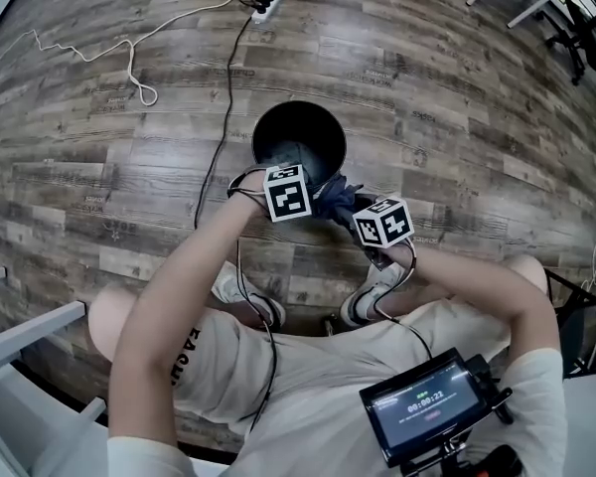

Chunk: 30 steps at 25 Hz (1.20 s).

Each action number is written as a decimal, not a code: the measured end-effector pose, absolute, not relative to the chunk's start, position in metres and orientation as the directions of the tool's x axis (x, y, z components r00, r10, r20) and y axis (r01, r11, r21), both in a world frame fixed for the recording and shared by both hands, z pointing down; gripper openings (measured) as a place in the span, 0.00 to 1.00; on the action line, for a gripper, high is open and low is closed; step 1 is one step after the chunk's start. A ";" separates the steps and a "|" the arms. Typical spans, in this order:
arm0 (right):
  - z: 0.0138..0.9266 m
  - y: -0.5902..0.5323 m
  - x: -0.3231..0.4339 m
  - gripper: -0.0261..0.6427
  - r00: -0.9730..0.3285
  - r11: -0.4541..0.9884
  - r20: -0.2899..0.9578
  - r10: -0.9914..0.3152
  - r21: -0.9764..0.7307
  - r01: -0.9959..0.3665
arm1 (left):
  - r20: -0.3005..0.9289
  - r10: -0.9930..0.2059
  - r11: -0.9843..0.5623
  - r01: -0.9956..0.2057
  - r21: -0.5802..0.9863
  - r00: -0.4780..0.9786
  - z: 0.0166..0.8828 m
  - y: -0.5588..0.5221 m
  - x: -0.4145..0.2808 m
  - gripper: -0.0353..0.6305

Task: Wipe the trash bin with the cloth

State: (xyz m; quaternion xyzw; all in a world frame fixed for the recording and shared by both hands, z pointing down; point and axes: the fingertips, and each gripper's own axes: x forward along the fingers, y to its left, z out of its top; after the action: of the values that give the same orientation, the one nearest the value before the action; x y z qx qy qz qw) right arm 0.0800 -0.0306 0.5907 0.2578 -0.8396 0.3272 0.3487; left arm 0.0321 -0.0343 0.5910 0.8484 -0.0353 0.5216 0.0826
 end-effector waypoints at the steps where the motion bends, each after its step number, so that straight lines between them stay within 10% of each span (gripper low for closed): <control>1: 0.588 -0.031 0.077 0.16 -0.623 0.657 0.753 -0.210 -0.363 -0.660 | 0.895 0.028 -0.989 -0.115 0.088 0.445 0.588 -0.034 0.028 0.22; 15: 0.638 -0.060 0.053 0.16 -0.544 0.645 0.808 -0.226 -0.294 -0.705 | 0.964 -0.113 -0.964 0.211 -0.165 0.239 0.622 -0.033 -0.021 0.13; 30: 0.760 -0.075 0.050 0.16 -0.455 0.634 0.859 -0.235 -0.219 -0.742 | 0.958 -0.088 -0.973 0.182 -0.141 0.271 0.619 -0.038 -0.016 0.11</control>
State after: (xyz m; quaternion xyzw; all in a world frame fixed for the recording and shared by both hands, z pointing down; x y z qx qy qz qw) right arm 0.0496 -0.0750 0.7604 0.3058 -0.7988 0.2990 0.4232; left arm -0.0159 -0.0382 0.6192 0.7894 0.0295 0.6029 -0.1119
